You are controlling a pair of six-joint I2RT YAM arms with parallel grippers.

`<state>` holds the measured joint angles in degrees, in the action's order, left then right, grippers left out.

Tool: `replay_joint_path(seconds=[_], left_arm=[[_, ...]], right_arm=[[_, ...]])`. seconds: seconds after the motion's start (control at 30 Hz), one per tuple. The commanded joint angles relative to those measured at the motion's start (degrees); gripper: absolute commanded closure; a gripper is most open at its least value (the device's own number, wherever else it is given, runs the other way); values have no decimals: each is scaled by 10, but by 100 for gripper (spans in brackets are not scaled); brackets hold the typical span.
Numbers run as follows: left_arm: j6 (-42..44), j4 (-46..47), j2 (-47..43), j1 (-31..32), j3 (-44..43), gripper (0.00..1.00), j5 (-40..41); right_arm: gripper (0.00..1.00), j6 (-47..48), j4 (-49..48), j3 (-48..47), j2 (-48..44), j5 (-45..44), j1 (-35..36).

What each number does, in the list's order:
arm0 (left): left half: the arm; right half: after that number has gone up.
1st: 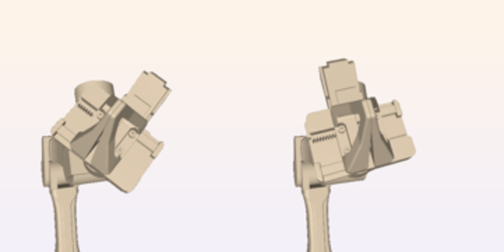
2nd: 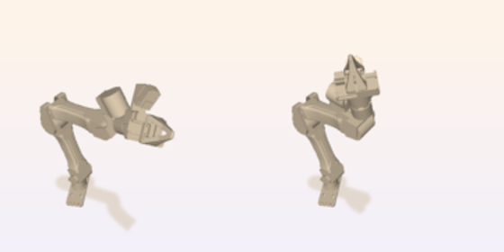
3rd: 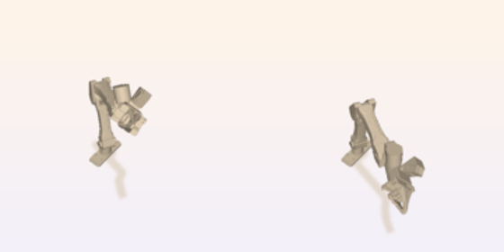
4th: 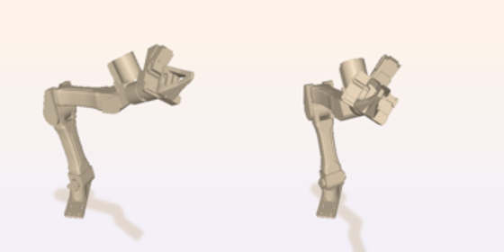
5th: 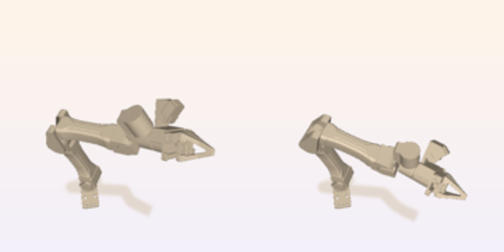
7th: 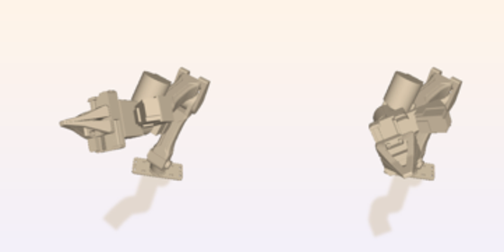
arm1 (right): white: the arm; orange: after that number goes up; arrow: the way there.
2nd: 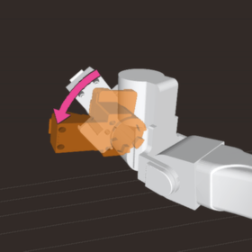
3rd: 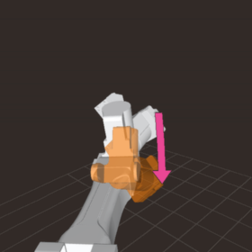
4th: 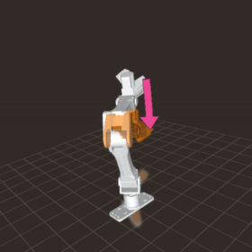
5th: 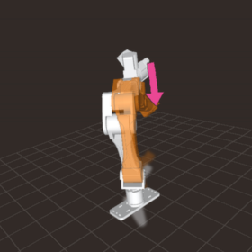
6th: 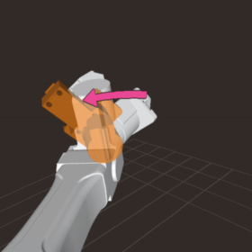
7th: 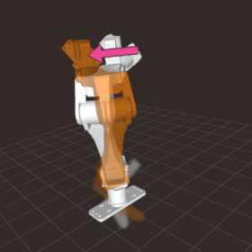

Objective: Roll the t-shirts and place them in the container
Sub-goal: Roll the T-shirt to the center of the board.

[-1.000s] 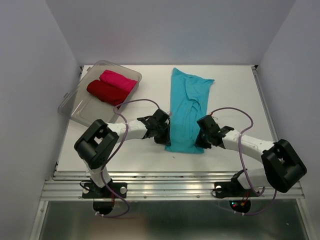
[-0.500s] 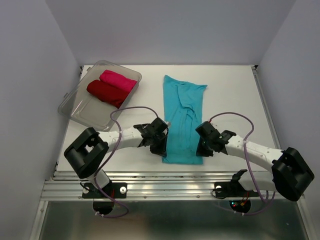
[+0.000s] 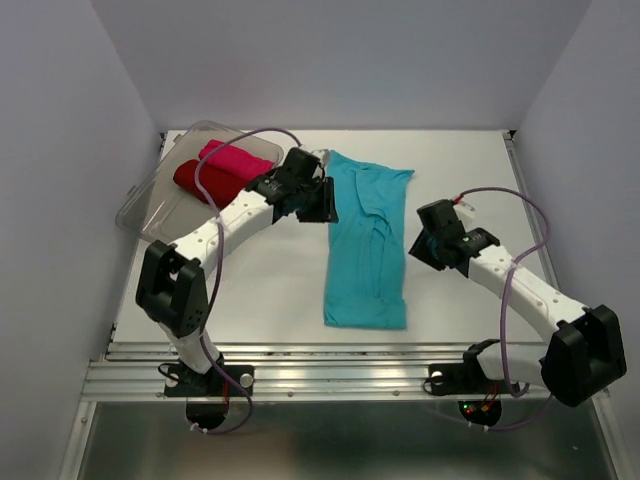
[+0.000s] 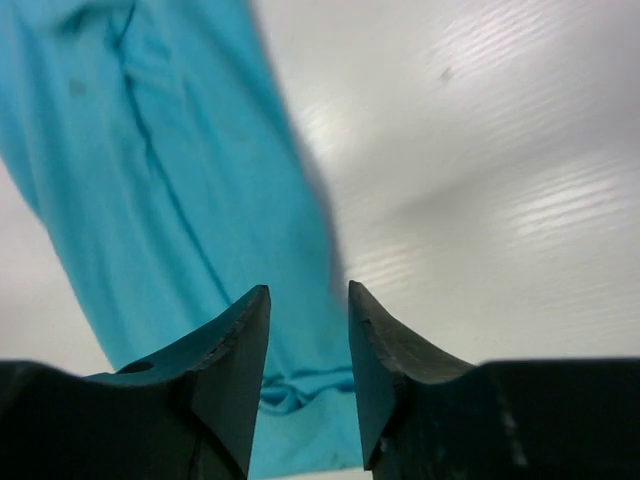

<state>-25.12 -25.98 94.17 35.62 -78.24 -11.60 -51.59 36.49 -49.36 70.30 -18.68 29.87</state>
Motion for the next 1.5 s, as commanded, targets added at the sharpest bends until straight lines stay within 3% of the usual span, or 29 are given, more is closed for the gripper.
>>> replay_joint_path(seconds=[0.0,0.13,0.33,0.43,0.7,1.1,1.47], left_arm=[[24,-14,57,-16,-93,51,-8],[24,-25,161,-38,-242,51,-10],[45,-87,334,-57,-496,49,3],[43,-101,398,-68,-581,47,-14],[20,41,442,-79,-564,35,-84],[3,101,554,-77,-633,37,-84],[0,109,581,-67,-648,44,-68]], right_arm=[[55,32,7,-42,-21,-44,-83],[53,61,-1,-63,-11,-39,-124],[53,69,-21,-62,4,-21,-137],[52,67,-27,-57,12,-16,-137],[51,68,-35,-50,26,-9,-142],[51,73,-41,-49,41,8,-148],[50,76,-42,-46,44,14,-148]])
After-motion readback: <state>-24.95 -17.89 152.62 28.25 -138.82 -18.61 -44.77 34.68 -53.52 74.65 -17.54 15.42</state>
